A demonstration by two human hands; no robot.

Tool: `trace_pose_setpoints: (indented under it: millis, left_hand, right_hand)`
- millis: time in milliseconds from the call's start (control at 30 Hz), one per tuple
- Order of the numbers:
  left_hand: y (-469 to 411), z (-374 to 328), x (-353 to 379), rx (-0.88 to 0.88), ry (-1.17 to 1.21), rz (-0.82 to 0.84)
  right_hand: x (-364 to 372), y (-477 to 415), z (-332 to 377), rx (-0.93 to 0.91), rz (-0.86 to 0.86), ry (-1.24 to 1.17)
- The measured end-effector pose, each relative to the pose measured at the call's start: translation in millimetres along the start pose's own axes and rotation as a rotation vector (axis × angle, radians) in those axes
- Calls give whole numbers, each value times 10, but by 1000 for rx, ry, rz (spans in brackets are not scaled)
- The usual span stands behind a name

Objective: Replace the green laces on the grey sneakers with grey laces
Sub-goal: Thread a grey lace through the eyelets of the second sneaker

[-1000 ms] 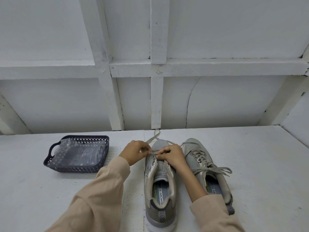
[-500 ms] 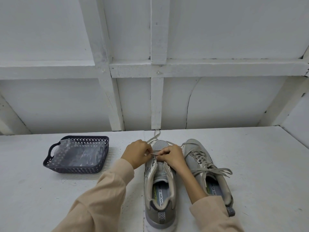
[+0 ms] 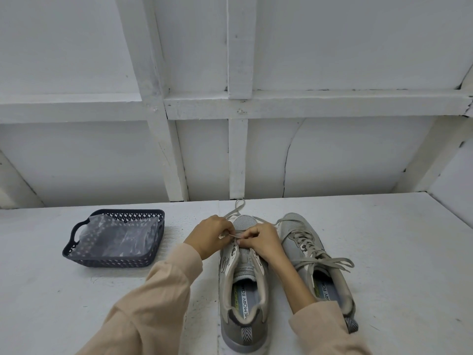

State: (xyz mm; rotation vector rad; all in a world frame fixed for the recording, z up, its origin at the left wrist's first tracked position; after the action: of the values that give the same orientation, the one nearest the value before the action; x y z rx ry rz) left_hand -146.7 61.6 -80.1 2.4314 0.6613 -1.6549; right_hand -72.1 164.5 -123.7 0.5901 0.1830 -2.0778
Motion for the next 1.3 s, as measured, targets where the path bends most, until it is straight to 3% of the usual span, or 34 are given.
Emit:
trace_pose_setpoints:
  millis: [167,367,600,800,1067,1300]
  left_hand:
    - [71,103,37,-17,-3,-38]
    - [-9,145,98,-117,-59,13]
    - [11,346,48,-271,361,-32]
    - [36,340,86,-244,421,-15]
    - [96,320,160,-265,469,64]
    - [112,252,220,-324,605,83]
  right_hand:
    - [66,-1,51,-28,48,138]
    - [25,26,20,-8,-8,26]
    - [21,30,0,-6,-34,-18]
    - [3,37,31,-32,-93,64]
    - [48,-5,120,-76,12,315]
    - [49,-13,129,-83,153,244]
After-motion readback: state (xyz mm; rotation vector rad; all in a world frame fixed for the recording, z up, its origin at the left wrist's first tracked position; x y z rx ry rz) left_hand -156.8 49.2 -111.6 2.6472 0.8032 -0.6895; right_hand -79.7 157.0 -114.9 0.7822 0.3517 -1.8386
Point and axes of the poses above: each hand's wrist, its own y-axis away from the middle knuckle, its own x-axis out of the palm, z = x × y, the point moved 9 cm from there along -y, towards the middle knuckle, and after that the axes turned 3 degrees about y, right-handed, at the moved point
